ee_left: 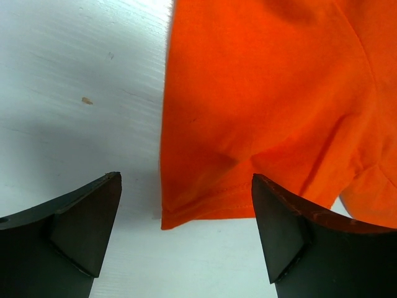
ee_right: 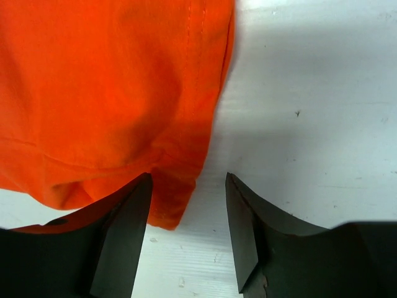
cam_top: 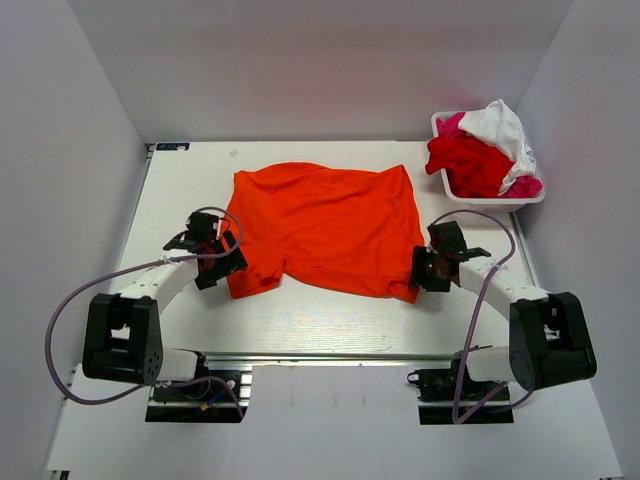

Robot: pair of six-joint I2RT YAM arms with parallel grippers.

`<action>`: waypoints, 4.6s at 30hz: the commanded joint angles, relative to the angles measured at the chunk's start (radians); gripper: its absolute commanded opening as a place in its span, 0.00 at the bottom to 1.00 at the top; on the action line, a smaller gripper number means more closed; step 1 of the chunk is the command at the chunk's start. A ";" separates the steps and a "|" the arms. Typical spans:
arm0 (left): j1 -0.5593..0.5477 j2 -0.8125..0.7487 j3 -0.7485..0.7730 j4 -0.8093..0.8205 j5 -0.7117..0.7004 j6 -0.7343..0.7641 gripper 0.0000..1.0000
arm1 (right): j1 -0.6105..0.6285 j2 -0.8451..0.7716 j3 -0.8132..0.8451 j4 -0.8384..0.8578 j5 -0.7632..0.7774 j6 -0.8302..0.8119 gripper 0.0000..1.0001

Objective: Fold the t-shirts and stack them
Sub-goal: Flatten out the tshirt

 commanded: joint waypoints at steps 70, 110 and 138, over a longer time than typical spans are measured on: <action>-0.063 -0.308 0.299 -0.046 -0.228 -0.027 0.00 | 0.009 -0.270 0.289 -0.021 0.090 0.008 0.00; -0.054 -0.373 0.897 0.054 -0.146 0.278 0.00 | 0.012 -0.562 0.681 0.131 0.182 -0.144 0.00; -0.035 0.763 0.976 0.287 -0.132 0.238 0.00 | -0.060 0.635 1.038 -0.065 0.019 0.002 0.00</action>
